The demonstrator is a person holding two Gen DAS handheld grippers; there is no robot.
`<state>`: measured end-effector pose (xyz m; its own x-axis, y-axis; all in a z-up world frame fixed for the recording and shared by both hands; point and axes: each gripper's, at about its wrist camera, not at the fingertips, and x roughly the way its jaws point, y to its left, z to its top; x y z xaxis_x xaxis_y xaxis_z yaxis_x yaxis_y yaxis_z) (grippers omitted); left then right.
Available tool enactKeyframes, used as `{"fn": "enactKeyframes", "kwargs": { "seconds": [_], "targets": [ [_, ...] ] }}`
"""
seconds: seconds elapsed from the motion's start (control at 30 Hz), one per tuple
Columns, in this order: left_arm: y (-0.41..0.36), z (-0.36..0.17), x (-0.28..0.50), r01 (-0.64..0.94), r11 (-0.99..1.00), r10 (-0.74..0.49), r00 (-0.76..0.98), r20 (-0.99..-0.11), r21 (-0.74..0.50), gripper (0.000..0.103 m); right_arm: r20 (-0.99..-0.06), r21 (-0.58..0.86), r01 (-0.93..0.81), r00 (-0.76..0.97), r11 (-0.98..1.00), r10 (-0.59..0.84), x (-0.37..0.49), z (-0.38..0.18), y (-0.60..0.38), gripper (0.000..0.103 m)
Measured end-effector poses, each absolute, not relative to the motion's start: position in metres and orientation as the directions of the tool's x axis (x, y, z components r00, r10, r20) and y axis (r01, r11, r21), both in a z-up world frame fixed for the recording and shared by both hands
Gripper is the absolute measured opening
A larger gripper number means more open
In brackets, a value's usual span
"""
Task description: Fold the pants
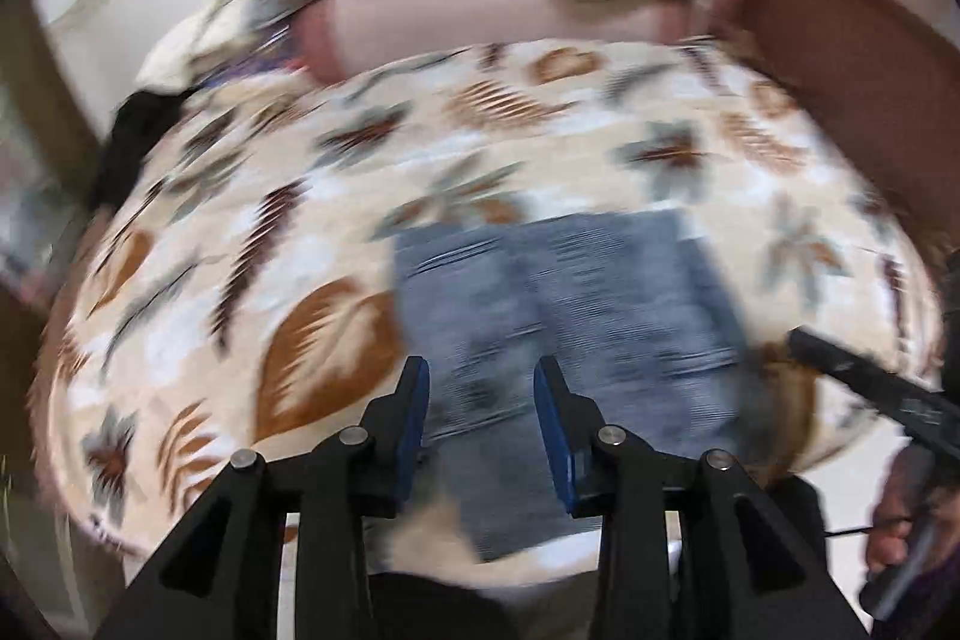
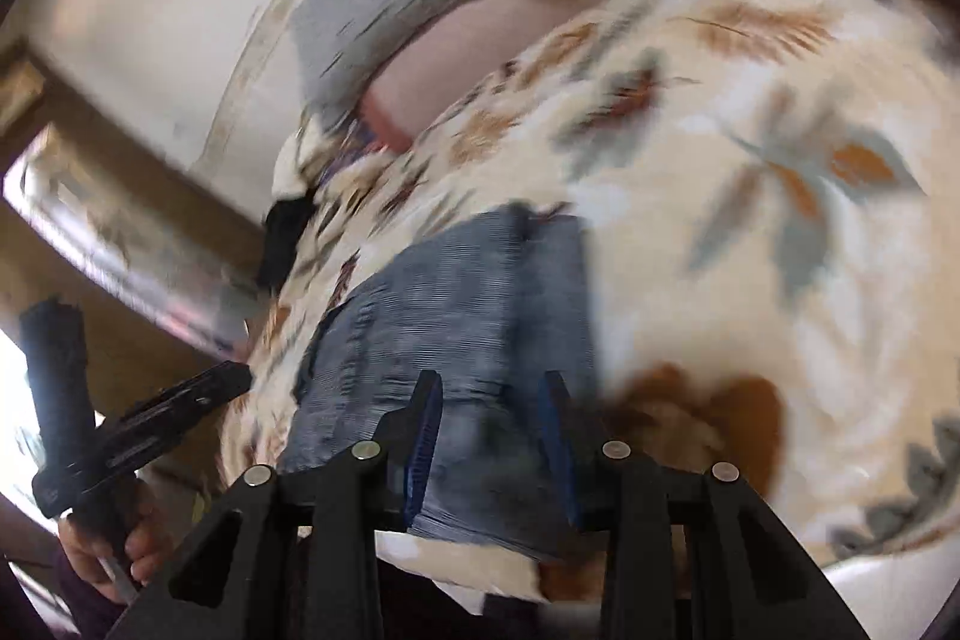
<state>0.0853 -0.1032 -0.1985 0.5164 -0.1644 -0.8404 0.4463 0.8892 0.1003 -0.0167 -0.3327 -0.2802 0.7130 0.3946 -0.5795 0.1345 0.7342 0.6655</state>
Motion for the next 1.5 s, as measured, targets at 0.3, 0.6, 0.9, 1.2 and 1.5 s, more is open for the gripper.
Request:
{"fn": "enactKeyframes", "kwargs": {
  "seconds": [0.3,0.6,0.9,1.2,1.5],
  "targets": [
    [-0.118,-0.288,0.072,0.502,0.821,-0.018,0.5,-0.866,0.273,0.037,-0.78,0.445,0.058,0.516,0.894,0.355,0.033,-0.316,-0.24,0.037],
    [-0.114,-0.276,0.069,0.499,0.826,-0.051,0.53,-0.847,0.262,0.037,-0.727,0.529,0.061,0.547,0.847,0.415,0.014,-0.322,-0.257,0.038],
    [-0.096,-0.229,0.059,0.403,0.863,-0.063,0.683,-0.727,0.305,0.039,-0.724,0.511,0.053,0.566,0.858,0.396,0.011,-0.322,-0.257,0.038],
    [-0.062,-0.171,0.06,0.276,0.919,-0.059,0.803,-0.593,0.281,0.061,-0.726,0.501,0.051,0.567,0.864,0.388,0.011,-0.321,-0.256,0.038],
    [-0.033,-0.151,0.063,0.206,0.948,-0.035,0.824,-0.565,0.242,0.066,-0.728,0.499,0.052,0.566,0.865,0.386,0.012,-0.322,-0.255,0.038]
  ]
}}
